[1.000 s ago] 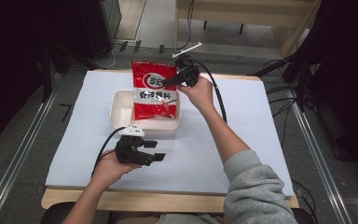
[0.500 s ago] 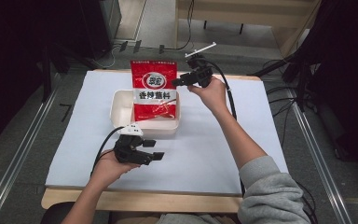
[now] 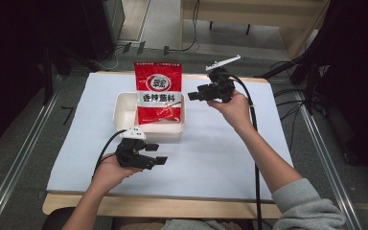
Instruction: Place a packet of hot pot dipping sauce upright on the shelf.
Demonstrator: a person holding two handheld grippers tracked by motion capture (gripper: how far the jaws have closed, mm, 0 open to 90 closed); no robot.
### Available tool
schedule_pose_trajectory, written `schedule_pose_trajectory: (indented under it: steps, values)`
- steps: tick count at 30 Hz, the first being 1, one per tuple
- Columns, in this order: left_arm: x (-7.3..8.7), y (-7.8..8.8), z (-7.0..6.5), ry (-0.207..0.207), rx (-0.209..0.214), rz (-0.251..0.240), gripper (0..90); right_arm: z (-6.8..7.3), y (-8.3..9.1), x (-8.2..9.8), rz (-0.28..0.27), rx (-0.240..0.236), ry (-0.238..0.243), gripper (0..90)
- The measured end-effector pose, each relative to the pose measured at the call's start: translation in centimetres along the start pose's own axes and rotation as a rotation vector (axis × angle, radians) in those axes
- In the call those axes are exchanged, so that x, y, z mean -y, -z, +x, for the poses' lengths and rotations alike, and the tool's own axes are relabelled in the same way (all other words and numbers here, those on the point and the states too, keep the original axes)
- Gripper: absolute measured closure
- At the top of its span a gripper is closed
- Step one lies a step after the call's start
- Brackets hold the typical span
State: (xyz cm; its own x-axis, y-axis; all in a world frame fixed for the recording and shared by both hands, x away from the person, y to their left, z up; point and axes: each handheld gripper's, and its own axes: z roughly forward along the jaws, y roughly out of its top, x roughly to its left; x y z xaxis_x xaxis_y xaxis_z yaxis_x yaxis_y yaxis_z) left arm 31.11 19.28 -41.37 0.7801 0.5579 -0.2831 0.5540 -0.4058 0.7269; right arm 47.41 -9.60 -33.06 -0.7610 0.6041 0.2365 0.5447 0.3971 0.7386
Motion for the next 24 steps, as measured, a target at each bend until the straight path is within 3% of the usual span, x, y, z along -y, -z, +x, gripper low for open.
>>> schedule_pose_trajectory:
  steps: [13,19,24]
  values:
    - [-0.1,0.0,0.1,-0.001,-0.008,-0.003,35.5,1.7,3.3,5.6,-0.057,-0.021,0.043,40.8]
    - [-0.2,-0.2,0.1,-0.010,-0.004,-0.003,35.5,2.4,3.9,8.1,-0.047,-0.019,0.065,39.8]
    - [-0.3,-0.2,0.1,-0.011,-0.005,0.013,35.5,2.8,4.4,9.8,-0.067,-0.032,0.045,39.2]
